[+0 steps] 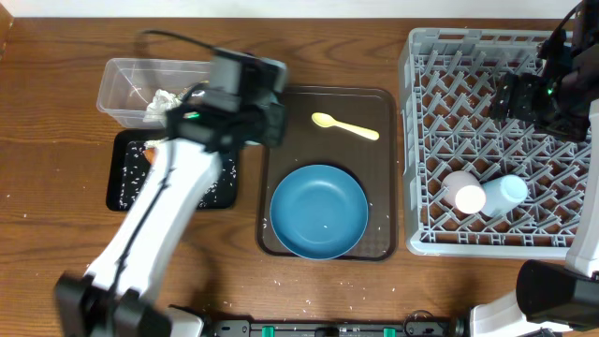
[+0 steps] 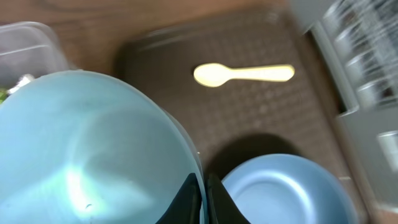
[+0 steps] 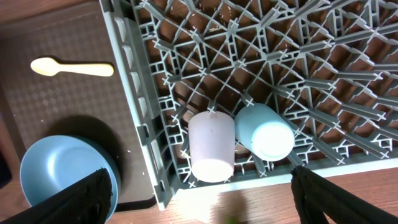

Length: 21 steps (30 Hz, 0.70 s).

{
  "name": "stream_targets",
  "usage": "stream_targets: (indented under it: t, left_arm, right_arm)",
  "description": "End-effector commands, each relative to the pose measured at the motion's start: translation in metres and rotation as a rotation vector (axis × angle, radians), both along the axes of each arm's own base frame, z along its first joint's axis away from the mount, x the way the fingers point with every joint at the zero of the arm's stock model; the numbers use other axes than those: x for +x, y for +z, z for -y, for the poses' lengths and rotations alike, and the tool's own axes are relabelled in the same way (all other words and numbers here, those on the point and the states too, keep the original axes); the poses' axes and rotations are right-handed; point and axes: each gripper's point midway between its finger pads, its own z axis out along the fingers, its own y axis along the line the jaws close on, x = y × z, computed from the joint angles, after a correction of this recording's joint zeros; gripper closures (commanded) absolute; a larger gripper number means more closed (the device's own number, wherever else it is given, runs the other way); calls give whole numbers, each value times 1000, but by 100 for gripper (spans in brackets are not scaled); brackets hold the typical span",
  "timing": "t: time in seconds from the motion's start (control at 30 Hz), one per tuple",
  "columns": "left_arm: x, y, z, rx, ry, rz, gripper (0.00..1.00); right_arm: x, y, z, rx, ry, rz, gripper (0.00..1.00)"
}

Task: Sort waste into correct bins and load items into the dishwasher rack
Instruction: 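Return the empty bowl to the brown tray and release it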

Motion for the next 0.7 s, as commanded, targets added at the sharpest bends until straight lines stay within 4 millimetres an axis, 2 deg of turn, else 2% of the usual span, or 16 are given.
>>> stream_targets:
  t: [0.0, 0.13, 0.23, 0.47, 0.57, 0.67]
  left_arm:
    - [8, -33, 12, 202, -53, 33, 94]
    - [8, -57, 40, 302, -102, 56, 94]
    - [7, -74, 50, 383, -123, 65, 94]
    - [5, -120, 58, 448, -170, -5, 94]
    - [7, -130, 67, 441, -185, -2, 94]
    - [8, -128, 76, 428, -193, 20, 93]
  right_arm:
    - [-1, 6, 0, -6, 14, 17, 9]
    - [-2, 5, 0, -5, 14, 10, 10]
    - [-3, 5, 0, -5, 14, 10, 10]
    - [-2, 5, 0, -5, 14, 10, 10]
    - [-2, 5, 0, -5, 14, 11, 10]
    - [-2, 5, 0, -5, 14, 11, 10]
